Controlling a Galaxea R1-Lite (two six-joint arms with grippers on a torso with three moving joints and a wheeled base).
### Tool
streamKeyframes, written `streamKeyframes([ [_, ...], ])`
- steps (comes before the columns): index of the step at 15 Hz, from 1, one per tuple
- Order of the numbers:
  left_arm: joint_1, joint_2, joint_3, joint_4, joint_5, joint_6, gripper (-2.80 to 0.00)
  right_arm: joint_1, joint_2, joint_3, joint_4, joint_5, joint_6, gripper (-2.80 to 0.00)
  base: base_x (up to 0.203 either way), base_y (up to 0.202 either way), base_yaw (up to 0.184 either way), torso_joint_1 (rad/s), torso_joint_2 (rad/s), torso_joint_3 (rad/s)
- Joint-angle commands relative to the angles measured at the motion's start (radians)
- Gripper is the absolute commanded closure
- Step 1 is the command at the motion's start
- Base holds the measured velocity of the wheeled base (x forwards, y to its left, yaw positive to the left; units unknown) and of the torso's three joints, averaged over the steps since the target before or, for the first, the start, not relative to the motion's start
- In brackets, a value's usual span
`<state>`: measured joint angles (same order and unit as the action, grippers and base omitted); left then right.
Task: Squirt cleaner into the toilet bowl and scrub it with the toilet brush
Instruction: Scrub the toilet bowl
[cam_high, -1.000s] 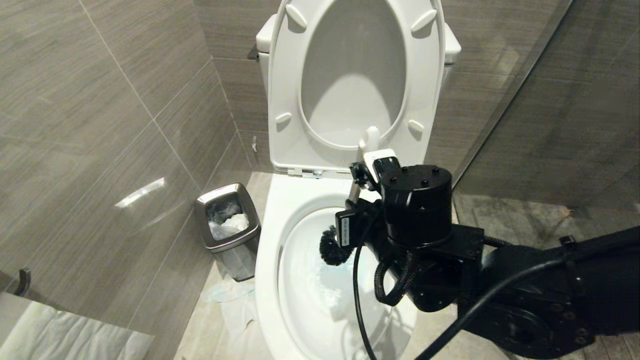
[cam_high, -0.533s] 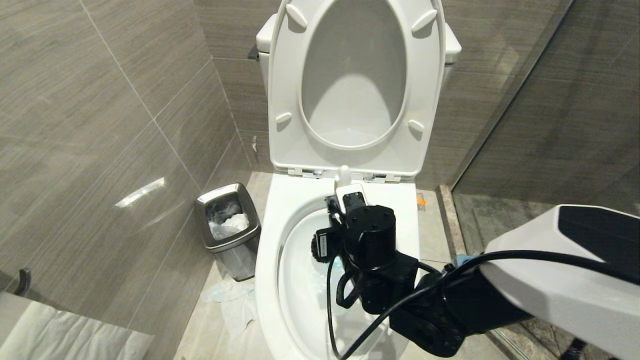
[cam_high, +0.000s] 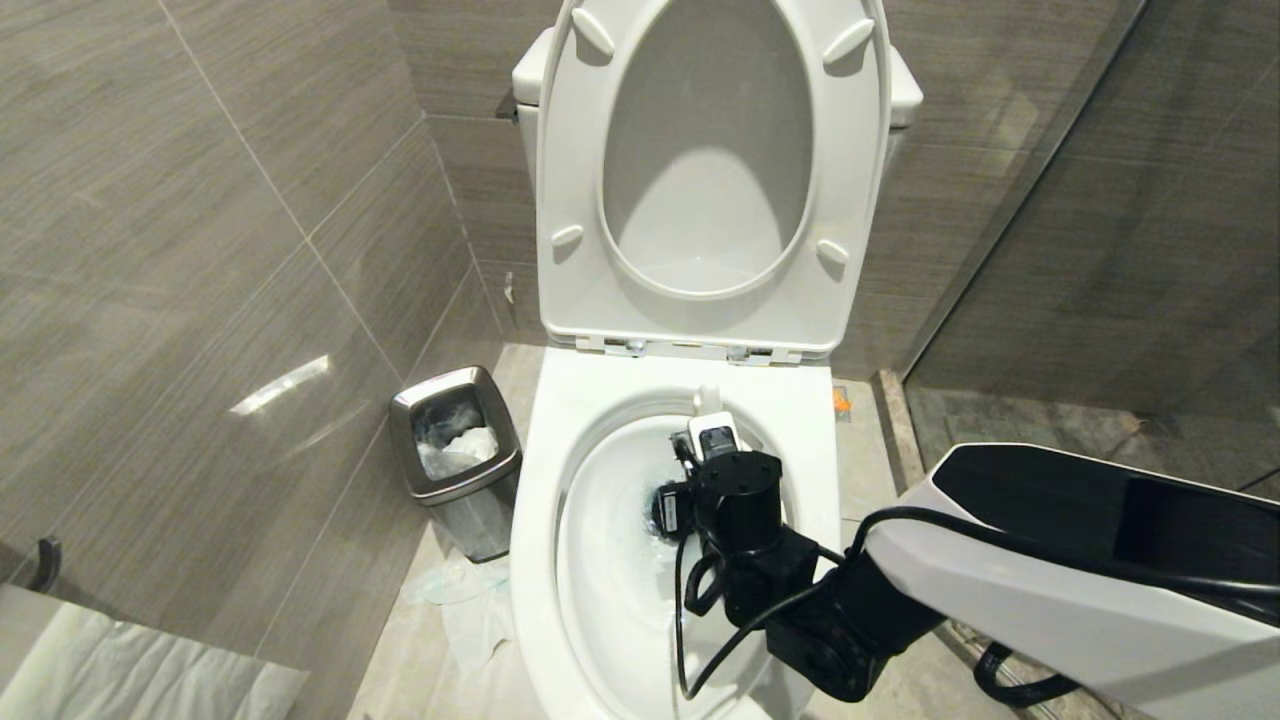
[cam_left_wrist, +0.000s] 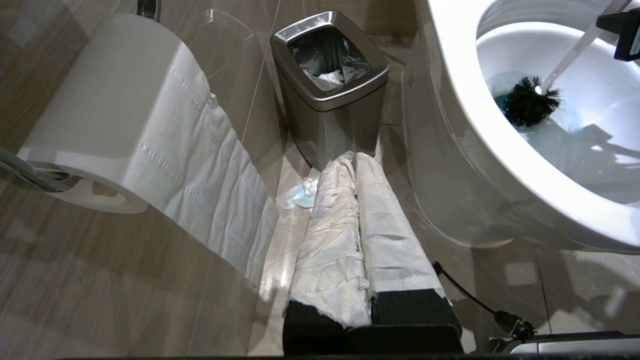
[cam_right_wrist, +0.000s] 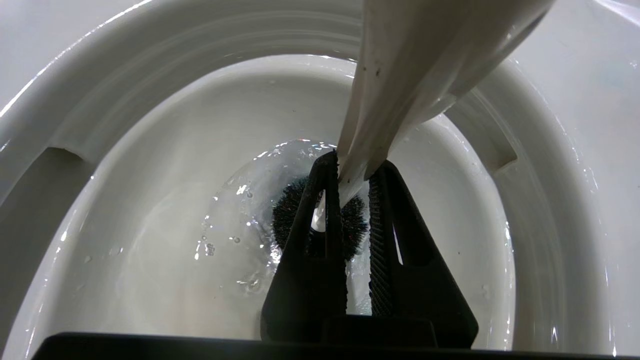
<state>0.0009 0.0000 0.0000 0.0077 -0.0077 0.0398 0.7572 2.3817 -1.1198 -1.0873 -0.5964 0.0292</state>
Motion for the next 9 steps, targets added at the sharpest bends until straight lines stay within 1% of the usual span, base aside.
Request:
streamKeyframes([
  [1,0.001,0.0,0.002,0.0,0.0,0.0,0.0,0.004,-0.02,0.015,-0.02,-0.005,-0.001,0.0,0.0,0.0,0.0,0.0,0.0,0.0],
  [4,0.001,0.0,0.002,0.0,0.0,0.0,0.0,0.023,-0.142,0.048,-0.013,-0.025,-0.006,0.0,0.0,0.0,0.0,0.0,0.0,0.0],
  [7,0.001,0.002,0.002,0.0,0.0,0.0,0.0,0.036,-0.267,0.144,-0.004,-0.049,-0.027,0.0,0.0,0.0,0.0,0.0,0.0,0.0],
  [9,0.001,0.002,0.002,0.0,0.0,0.0,0.0,0.036,-0.311,0.213,-0.002,-0.056,-0.03,0.0,0.0,0.0,0.0,0.0,0.0,0.0],
])
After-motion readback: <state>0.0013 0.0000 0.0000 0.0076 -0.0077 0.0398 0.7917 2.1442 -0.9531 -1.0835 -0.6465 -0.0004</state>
